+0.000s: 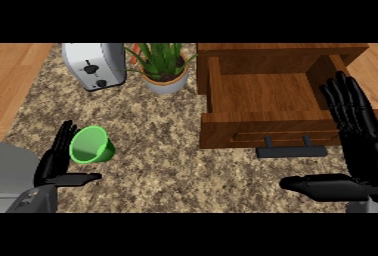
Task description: Pick up the cup, place it into the drawer and close the drawer
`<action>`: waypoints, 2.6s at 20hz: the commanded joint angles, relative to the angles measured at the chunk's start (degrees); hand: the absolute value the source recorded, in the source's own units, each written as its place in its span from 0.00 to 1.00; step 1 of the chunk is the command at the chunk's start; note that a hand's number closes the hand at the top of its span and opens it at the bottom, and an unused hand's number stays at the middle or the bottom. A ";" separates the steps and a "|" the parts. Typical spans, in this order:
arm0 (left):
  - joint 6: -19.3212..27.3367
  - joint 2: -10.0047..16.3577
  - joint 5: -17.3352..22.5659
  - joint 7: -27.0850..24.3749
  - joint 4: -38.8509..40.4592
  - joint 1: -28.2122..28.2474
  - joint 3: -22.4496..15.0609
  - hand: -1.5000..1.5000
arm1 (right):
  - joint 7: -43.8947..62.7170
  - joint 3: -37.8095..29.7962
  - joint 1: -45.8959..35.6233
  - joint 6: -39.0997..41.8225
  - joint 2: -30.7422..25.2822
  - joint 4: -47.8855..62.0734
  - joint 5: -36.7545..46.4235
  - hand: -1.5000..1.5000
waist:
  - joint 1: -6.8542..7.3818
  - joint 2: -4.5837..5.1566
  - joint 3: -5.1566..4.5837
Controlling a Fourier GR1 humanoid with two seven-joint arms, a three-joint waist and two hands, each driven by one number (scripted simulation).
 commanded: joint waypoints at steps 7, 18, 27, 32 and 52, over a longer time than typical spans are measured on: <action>-7.97 -2.18 0.61 -6.09 0.84 -0.92 0.23 0.00 | 1.19 0.23 -0.19 0.11 0.10 -0.89 0.01 0.00 | -0.62 0.25 -0.12; -14.54 -6.12 1.99 -4.78 -1.39 -3.05 -0.41 1.00 | 2.23 0.69 -2.59 -0.38 0.81 0.91 0.11 0.00 | -0.22 0.35 -0.14; -23.31 -6.22 4.56 -2.37 -3.30 -3.41 -0.33 1.00 | -0.71 -0.97 1.62 1.56 -0.30 1.44 -0.90 0.00 | -0.07 -0.03 0.02; -13.41 -9.18 4.87 -8.59 -6.64 -2.57 0.31 1.00 | -1.75 -1.19 0.43 1.33 -0.80 3.02 0.43 0.00 | 0.11 -0.01 0.05; -2.49 -12.76 9.95 4.53 -28.24 -8.77 -1.58 1.00 | 2.99 -4.04 0.19 1.60 -2.12 -0.64 -2.05 0.00 | 1.78 -0.98 0.30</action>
